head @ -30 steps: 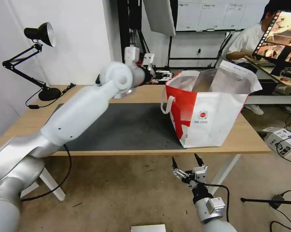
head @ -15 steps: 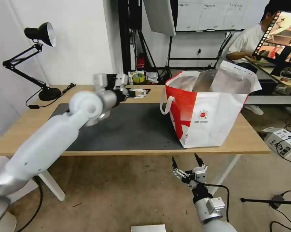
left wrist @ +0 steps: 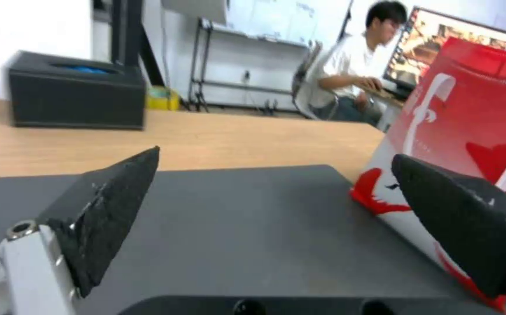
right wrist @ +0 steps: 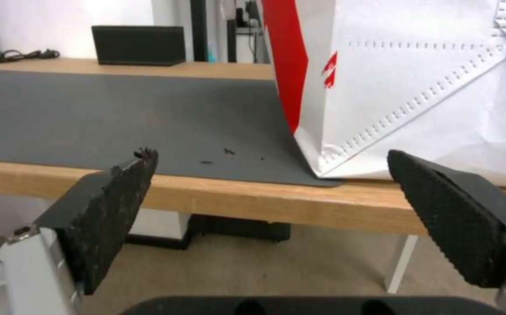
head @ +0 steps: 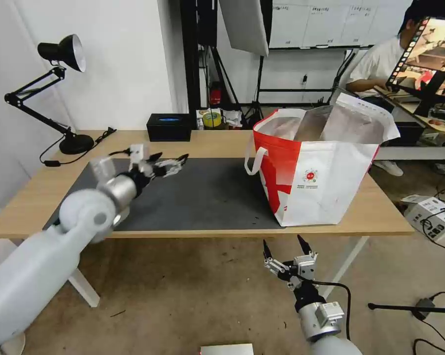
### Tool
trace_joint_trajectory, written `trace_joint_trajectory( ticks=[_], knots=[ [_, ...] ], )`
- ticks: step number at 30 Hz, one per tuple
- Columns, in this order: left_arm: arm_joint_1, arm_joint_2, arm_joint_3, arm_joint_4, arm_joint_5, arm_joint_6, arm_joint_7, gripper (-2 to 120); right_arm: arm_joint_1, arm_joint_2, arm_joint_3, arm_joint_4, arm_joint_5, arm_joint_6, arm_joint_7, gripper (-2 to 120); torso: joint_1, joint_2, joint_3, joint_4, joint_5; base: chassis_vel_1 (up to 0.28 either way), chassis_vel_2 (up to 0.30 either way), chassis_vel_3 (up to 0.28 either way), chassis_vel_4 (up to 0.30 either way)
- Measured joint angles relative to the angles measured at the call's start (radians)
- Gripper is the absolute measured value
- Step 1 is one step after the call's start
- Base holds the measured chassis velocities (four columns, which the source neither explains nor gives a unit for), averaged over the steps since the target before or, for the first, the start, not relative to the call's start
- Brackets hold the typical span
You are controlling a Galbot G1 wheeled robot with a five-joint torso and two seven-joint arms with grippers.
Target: Pick up the trash from the table and place it into the takeout bag.
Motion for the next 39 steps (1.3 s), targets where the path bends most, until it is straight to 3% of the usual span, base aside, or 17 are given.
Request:
trace_joint_trajectory(
  ticks=[2,3,10,18,28,39],
  knots=[
    [0.097,-0.024,-0.076,-0.003,0.09,-0.088,0.034,100,0.0,0.0,0.0,0.0,0.0,0.0,0.0,100,0.0,0.0,0.0,0.0,0.0001,0.0,0.0,0.0,0.0],
    [0.097,-0.024,-0.076,-0.003,0.09,-0.088,0.034,100,0.0,0.0,0.0,0.0,0.0,0.0,0.0,100,0.0,0.0,0.0,0.0,0.0001,0.0,0.0,0.0,0.0],
    [0.319,-0.123,-0.26,-0.003,0.233,-0.304,0.08,100,0.0,0.0,0.0,0.0,0.0,0.0,0.0,100,0.0,0.0,0.0,0.0,0.0,0.0,0.0,0.0,0.0],
    [0.402,-0.21,-0.293,0.044,0.346,-0.449,0.094,100,0.0,0.0,0.0,0.0,0.0,0.0,0.0,100,0.0,0.0,0.0,-0.0003,0.0002,0.0,0.0,0.0,0.0],
    [0.516,-0.324,-0.351,0.061,0.454,-0.531,0.082,100,0.0,0.0,0.0,0.0,0.0,0.0,0.0,100,0.0,0.0,0.0,-0.0001,0.0002,0.0,0.0,0.0,0.0],
    [0.63,-0.385,-0.404,0.072,0.504,-0.544,0.069,100,0.0,0.0,0.0,0.0,0.0,0.0,0.0,100,0.0,0.0,0.0,-0.0001,0.0002,0.0,0.0,0.0,0.0]
  ],
)
